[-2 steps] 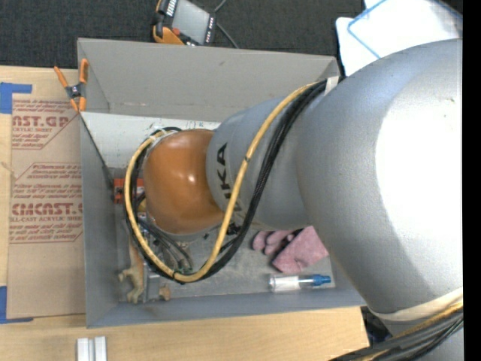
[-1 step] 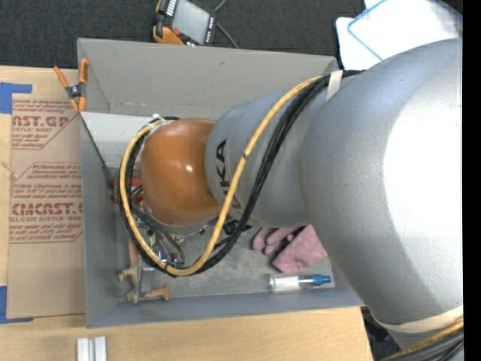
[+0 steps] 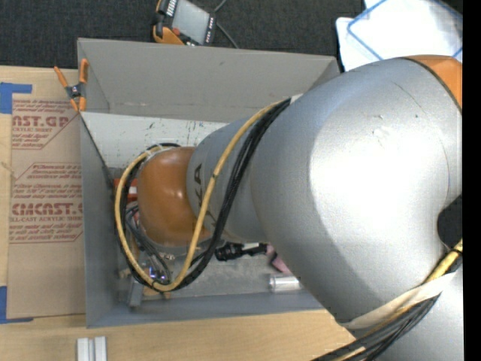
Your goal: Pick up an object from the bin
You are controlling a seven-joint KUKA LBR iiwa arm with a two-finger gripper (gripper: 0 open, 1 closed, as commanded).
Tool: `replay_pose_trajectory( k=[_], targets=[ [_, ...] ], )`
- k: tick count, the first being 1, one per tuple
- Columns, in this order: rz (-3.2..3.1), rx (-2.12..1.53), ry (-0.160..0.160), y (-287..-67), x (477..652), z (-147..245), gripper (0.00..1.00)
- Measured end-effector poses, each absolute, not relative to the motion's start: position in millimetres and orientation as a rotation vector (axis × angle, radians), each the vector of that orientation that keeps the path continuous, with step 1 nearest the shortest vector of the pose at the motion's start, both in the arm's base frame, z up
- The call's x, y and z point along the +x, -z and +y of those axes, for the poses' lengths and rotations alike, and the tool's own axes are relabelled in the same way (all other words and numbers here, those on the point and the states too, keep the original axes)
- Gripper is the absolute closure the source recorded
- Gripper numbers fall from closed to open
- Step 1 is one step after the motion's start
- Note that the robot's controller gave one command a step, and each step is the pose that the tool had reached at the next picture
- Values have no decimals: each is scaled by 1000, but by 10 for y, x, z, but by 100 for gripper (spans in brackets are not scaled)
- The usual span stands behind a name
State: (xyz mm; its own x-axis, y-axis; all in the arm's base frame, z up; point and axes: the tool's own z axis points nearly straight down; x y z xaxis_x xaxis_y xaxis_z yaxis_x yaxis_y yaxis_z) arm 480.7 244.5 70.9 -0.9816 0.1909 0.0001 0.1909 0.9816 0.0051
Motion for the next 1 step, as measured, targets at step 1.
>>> replay_pose_trajectory(
  k=[1],
  targets=[
    [3101, -462, -10, -695, 4805, 2476, 100]
  ],
)
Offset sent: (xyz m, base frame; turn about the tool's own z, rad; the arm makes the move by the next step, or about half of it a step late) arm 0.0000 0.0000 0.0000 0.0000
